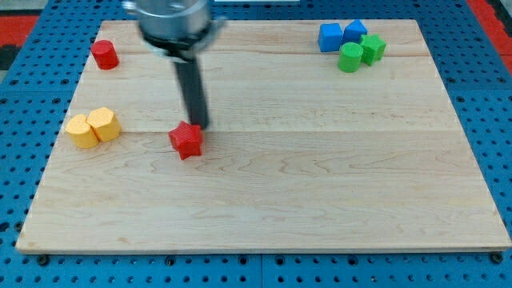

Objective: Slide the red star to bottom center

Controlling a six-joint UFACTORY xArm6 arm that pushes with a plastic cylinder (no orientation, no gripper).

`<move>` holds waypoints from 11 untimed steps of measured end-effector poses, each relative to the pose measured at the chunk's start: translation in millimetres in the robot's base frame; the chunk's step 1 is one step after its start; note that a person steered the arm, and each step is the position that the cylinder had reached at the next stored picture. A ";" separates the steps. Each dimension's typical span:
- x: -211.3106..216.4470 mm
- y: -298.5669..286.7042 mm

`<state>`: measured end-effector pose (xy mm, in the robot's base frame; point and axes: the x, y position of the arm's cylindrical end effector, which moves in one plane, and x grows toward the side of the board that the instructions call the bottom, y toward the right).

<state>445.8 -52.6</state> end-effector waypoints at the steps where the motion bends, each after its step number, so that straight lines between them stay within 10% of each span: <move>1: 35.0 -0.6; 3: -12.1 -44.2; 6: 69.6 -117.6; 8: 94.2 -10.1; 11: 86.7 3.6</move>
